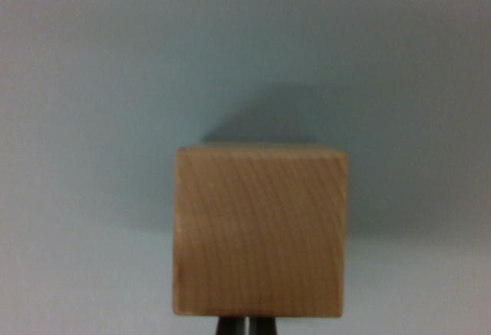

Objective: Push wooden cube

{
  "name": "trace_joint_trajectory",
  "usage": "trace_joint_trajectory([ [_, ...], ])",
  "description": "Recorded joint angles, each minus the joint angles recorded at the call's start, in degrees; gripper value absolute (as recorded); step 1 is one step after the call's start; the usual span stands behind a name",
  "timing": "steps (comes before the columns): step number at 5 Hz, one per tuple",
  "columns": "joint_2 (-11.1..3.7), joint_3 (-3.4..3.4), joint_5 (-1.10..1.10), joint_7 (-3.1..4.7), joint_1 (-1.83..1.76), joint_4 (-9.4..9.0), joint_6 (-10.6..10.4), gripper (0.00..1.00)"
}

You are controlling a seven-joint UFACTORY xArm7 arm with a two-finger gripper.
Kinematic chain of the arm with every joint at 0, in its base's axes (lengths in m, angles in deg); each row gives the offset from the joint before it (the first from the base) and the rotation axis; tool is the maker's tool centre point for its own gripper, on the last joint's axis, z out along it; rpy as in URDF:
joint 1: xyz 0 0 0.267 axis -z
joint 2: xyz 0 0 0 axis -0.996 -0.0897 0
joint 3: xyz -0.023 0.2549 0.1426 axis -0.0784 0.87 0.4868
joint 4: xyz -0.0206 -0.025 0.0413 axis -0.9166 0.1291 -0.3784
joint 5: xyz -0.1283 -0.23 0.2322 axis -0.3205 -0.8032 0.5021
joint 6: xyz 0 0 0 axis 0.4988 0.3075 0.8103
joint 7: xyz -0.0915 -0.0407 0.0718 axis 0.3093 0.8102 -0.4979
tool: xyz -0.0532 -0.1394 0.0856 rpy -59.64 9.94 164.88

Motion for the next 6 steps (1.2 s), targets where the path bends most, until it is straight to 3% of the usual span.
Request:
trace_joint_trajectory([
  [1,0.0,0.0,0.0,0.0,0.0,0.0,0.0,1.0],
  [2,-1.58,-0.16,-0.13,0.2,0.08,2.51,0.9,1.0],
  [3,-1.58,-0.16,-0.13,0.2,0.08,2.51,0.9,1.0],
  [4,-3.29,-0.33,-0.27,0.41,0.16,5.23,2.0,1.0],
  [5,-3.29,-0.33,-0.27,0.41,0.16,5.23,2.0,1.0],
  [6,-4.99,-0.5,-0.41,0.63,0.25,7.94,3.0,1.0],
])
